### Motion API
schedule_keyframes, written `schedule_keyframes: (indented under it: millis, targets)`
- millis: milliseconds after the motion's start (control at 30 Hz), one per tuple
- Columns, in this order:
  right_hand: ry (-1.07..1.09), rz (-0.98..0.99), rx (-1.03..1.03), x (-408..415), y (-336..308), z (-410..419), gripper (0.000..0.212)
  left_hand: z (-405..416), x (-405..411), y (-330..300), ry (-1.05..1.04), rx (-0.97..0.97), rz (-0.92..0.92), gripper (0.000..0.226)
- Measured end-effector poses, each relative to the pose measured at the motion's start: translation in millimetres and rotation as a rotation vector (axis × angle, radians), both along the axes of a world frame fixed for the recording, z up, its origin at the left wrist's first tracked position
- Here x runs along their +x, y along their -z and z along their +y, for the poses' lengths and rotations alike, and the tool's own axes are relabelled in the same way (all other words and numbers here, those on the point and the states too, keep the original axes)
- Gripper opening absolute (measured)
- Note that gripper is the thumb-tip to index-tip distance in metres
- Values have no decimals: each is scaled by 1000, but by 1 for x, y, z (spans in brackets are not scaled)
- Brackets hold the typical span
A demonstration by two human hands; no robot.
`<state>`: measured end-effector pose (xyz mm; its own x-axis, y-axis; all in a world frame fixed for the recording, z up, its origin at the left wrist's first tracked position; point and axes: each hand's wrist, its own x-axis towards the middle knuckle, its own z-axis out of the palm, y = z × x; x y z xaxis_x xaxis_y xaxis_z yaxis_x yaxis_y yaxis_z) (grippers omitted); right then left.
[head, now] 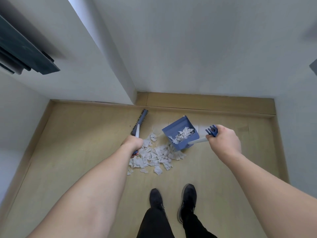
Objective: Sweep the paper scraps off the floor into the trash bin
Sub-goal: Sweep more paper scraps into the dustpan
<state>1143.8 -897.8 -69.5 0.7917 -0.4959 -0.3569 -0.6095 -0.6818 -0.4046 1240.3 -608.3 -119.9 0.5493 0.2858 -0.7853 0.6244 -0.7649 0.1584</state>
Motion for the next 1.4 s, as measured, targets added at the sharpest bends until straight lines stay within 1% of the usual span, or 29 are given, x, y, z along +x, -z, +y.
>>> schedule_keyframes:
  millis: [133,200,300,433,667,833,1000,1100,1200,1300,1400]
  targets:
    - [-10,24,-6,5,10,-13,3,-29,-11,15,94,32,45,29]
    - [-10,24,5,6,10,-14,2,-31,-15,12,136,11,102,30]
    - [8,24,11,8,10,-17,3,-30,-14,4,146,-27,157,30]
    - [7,21,8,8,3,-31,4,-36,-10,-16,148,-40,125,24]
    - [24,18,-7,8,0,-43,8,-53,-4,-21,214,33,40,27]
    - [49,6,-16,11,2,-43,6,-60,1,-17,242,43,50,27]
    - [52,6,-34,9,2,-41,6,-57,-4,-20,341,81,104,21]
    - [12,19,-56,7,1,-39,4,-54,-5,-24,385,77,135,21]
    - [27,32,-65,-1,-2,-40,4,-51,-4,-32,414,76,141,22]
    - [76,21,-75,-15,-7,-52,8,-48,0,-38,387,54,141,21]
    - [110,3,-84,-31,-6,-69,13,-57,2,-41,335,14,134,9]
